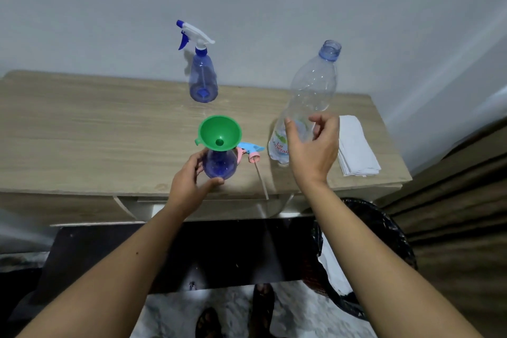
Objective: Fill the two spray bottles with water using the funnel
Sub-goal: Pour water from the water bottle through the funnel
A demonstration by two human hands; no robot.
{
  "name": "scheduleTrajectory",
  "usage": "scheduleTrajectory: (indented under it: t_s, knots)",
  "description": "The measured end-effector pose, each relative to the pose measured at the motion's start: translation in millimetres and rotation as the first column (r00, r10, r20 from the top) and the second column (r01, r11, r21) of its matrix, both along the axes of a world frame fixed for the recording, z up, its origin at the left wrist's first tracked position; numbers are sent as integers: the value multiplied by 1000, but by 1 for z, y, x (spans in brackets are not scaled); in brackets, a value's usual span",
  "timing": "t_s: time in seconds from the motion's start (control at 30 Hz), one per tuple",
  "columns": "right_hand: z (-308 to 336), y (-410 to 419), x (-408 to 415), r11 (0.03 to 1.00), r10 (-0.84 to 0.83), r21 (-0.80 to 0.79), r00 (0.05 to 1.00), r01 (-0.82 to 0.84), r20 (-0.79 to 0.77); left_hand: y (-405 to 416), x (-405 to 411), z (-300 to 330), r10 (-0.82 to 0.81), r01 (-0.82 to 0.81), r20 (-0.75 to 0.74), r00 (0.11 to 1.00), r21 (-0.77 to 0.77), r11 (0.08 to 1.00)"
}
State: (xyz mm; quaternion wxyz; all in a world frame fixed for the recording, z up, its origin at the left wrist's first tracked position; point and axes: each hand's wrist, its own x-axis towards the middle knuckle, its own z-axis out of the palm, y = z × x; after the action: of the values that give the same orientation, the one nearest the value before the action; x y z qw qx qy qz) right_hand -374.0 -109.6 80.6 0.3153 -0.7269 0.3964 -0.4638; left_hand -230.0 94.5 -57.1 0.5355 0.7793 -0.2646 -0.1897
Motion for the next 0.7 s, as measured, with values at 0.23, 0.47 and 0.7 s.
scheduleTrajectory:
  t_s: [0.23,0.47,0.7]
  knots:
    - [-13,-28,11,985,119,133,991,-110,-67,0,-2,1,2,-3,29,1000,1,1000]
    - [-18,-33,17,959,228,181,973,-218,-37,1,-1,-1,10,-10,19,1000,-9,1000]
    - [-18,-25,16,964,226,144,974,-223,-7,2,2,-6,4,-4,40,999,5,1000]
